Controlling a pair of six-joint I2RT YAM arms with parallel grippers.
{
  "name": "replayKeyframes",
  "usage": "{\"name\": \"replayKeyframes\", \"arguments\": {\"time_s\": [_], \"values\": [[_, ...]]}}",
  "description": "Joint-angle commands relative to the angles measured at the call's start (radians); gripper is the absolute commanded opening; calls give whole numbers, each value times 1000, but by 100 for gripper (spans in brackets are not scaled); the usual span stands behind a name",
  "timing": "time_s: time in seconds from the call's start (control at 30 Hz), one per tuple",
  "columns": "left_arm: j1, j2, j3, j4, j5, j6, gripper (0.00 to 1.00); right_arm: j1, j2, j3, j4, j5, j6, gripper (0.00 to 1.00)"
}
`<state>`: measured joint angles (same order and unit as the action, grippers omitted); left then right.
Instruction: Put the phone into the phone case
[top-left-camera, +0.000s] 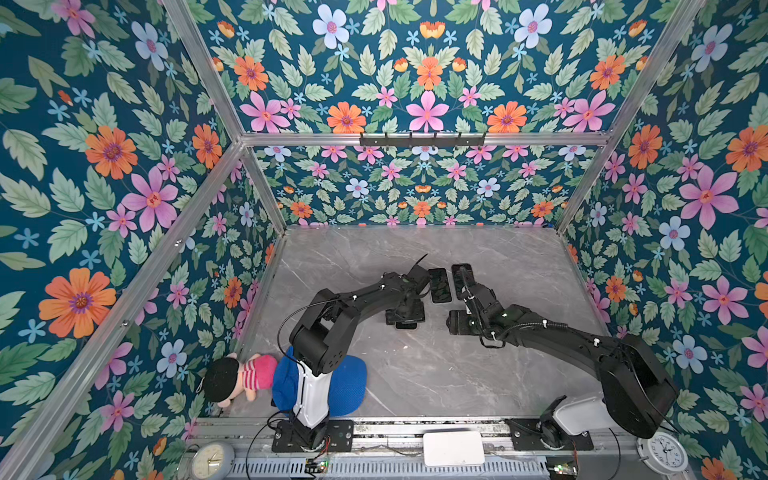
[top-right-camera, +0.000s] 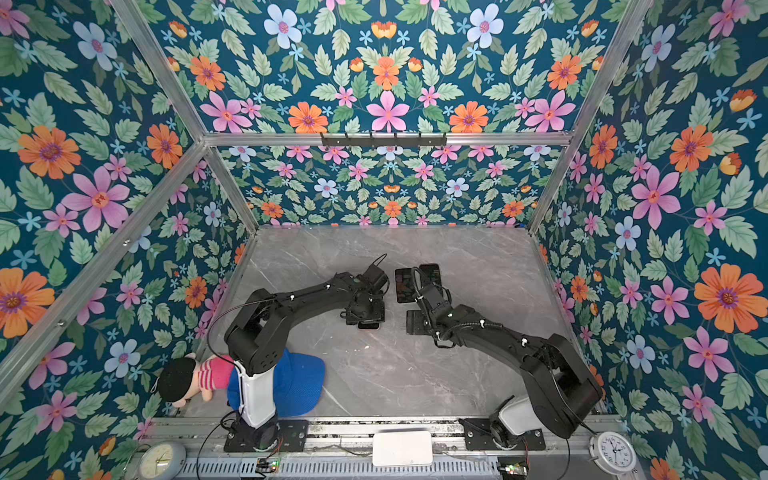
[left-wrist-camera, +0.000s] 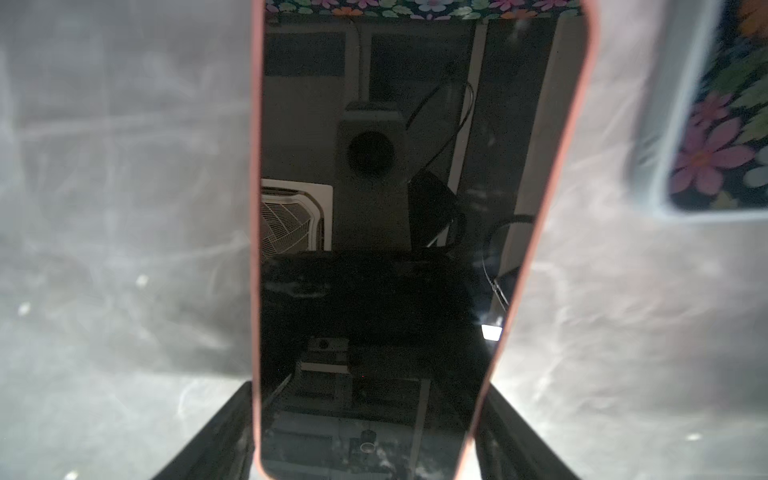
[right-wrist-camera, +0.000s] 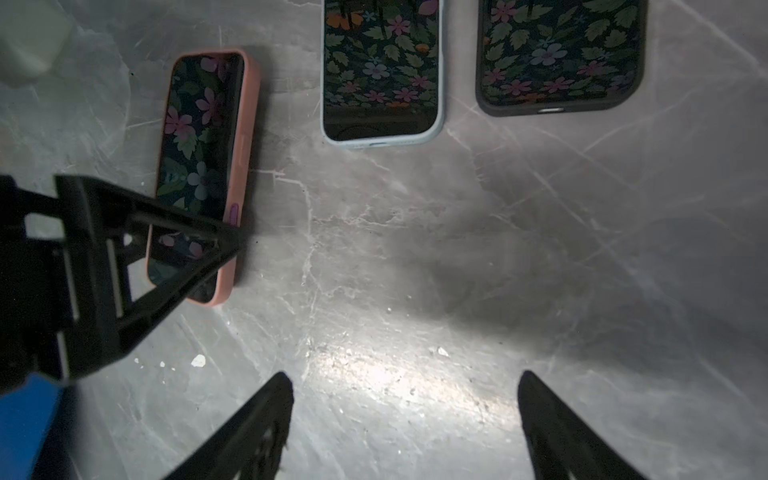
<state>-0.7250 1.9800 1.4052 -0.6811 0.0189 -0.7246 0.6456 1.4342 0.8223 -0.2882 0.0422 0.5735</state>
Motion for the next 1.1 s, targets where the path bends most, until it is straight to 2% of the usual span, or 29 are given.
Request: {"name": "replayKeyframes", "arguments": {"time_s": [0.0,0.4,0.9,1.07], "values": [[18,34,61,-23,-32,31,56,-5,-8,0,-10,21,2,84],[67,184,267,-40,0,63,57,-23,16,12,-15,8,-8,84],[84,247,324,-44,16,47,57,-35,41,32,-23,1,-20,84],[85,249,322,-43,25,39,69,-39,39,31,-20,-2,-23,84]]}}
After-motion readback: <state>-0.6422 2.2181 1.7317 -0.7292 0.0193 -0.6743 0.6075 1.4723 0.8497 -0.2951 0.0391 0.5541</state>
